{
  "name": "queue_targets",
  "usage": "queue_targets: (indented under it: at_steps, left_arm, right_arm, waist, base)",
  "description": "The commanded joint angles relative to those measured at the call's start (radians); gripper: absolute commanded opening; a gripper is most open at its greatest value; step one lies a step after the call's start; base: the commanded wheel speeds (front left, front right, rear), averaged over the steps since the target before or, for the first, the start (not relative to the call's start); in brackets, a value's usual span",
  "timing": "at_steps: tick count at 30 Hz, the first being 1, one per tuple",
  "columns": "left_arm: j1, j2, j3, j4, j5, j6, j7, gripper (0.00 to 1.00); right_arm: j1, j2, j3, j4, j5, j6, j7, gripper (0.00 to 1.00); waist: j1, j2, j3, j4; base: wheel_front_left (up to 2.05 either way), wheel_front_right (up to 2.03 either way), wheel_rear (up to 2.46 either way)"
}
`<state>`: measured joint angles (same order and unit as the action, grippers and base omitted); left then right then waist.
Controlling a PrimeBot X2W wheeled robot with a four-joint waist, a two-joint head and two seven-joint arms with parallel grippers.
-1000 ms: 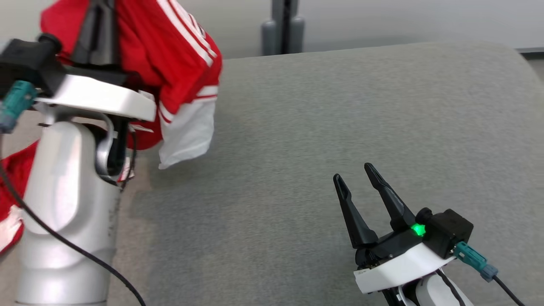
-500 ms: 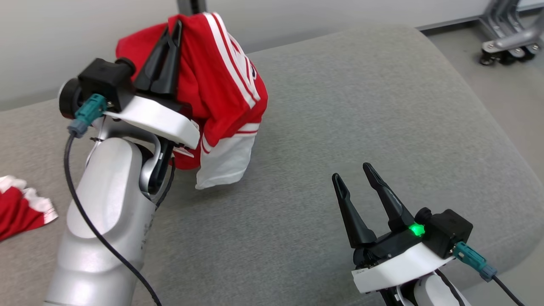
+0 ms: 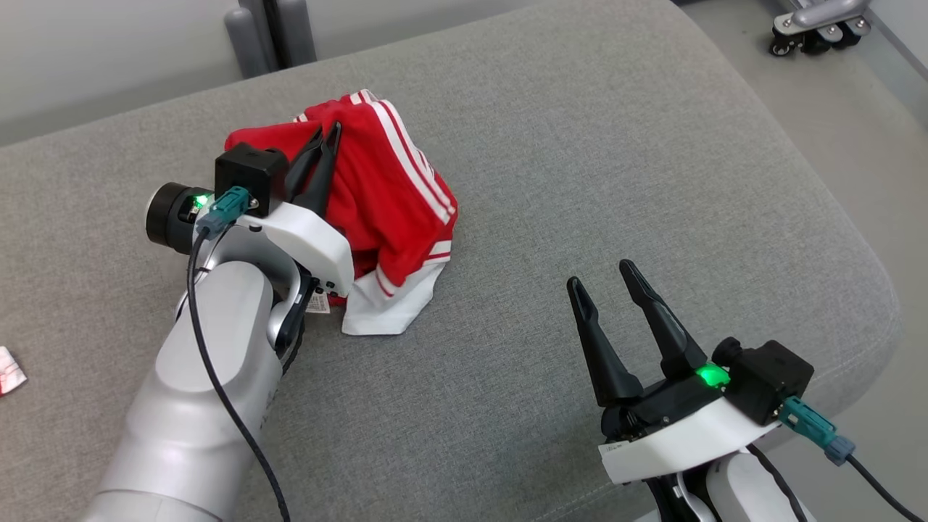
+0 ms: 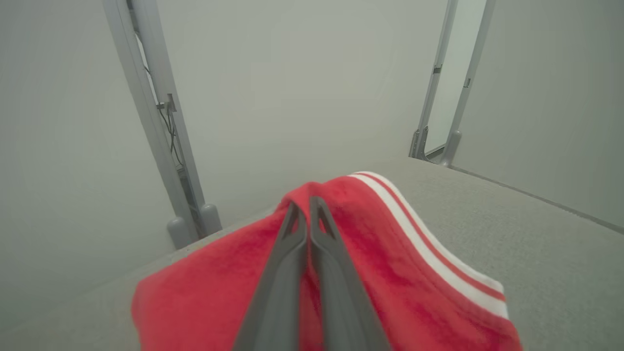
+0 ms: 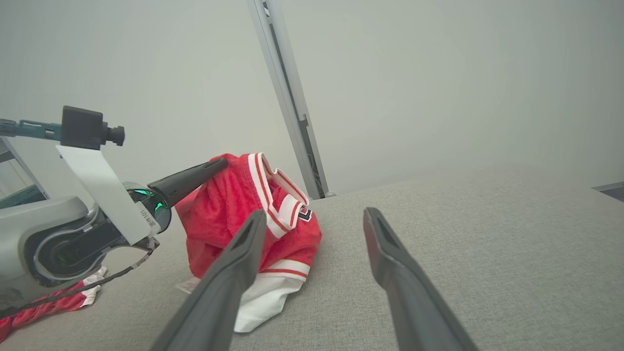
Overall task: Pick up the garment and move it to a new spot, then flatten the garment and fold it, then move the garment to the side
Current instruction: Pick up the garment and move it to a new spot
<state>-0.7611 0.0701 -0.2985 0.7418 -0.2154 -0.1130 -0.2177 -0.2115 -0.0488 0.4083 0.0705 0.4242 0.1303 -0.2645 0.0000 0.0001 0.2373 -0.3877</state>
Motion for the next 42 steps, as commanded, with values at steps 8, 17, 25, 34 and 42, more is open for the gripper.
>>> queue_targets:
  at_steps: [8,17,25,34,42]
  left_arm:
    - [-0.048,-0.001,-0.015,0.087,0.045,0.062,-0.045,1.0]
    - [0.118,-0.007,0.037,-0.169,0.039,0.114,-0.047,1.0]
    - [0.354,-0.011,0.086,-0.398,0.065,0.157,-0.047,1.0]
    - [0.556,-0.016,0.105,-0.494,0.056,0.184,-0.047,1.0]
    - [0.672,-0.018,0.117,-0.55,0.046,0.215,-0.047,1.0]
  right_arm:
    - [-0.006,-0.004,0.012,0.014,0.009,0.001,-0.003,1.0]
    - [0.016,-0.004,0.011,0.011,-0.011,0.001,-0.003,1.0]
    - [0.052,-0.004,-0.018,0.027,-0.042,0.001,-0.003,1.0]
    - [0.11,-0.004,-0.093,0.037,-0.08,0.001,-0.003,1.0]
    - [0.159,-0.005,-0.168,0.049,-0.124,0.001,-0.003,1.0]
  waist:
    - [0.0,-0.0001,0.002,0.02]
    - [0.0,-0.0001,-0.072,0.106]
    - [0.0,-0.0001,-0.153,0.206]
    - [0.0,-0.0001,-0.207,0.323]
    - [0.0,-0.0001,-0.245,0.411]
  base:
    - [0.0,0.0,0.0]
    - [0.0,0.0,0.0]
    - [0.0,0.0,0.0]
    - [0.0,0.0,0.0]
    - [0.0,0.0,0.0]
